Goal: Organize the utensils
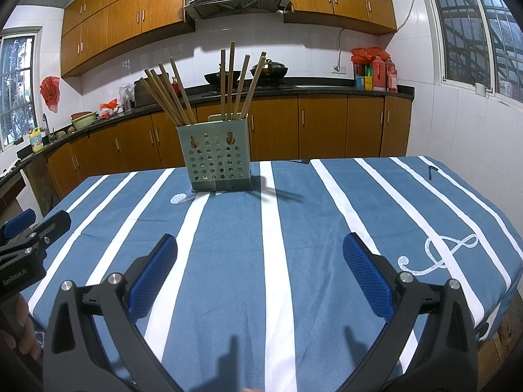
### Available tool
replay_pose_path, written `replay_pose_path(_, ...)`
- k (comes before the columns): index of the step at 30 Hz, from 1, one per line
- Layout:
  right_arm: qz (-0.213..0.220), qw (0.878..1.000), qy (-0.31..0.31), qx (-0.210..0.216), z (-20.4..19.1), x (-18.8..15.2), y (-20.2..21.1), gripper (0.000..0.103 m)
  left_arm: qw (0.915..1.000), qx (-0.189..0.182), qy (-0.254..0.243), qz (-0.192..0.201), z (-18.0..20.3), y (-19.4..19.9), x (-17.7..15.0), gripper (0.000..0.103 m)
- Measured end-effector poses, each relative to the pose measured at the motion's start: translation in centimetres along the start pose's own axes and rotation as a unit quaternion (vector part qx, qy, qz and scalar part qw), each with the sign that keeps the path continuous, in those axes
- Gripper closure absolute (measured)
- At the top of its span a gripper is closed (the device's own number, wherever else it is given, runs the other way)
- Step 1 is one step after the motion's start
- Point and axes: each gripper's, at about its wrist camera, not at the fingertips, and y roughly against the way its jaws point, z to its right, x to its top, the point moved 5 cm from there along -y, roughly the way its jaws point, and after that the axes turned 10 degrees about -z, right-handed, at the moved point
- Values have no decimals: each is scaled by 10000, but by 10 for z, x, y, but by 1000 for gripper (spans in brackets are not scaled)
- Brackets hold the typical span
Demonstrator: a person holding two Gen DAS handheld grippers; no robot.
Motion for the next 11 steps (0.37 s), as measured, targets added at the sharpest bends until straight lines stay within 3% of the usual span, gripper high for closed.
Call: replay_pose_path(11,-8,10000,-8,1,0,-1,0,4,10000,0,46,-57,-2,-1,1,2)
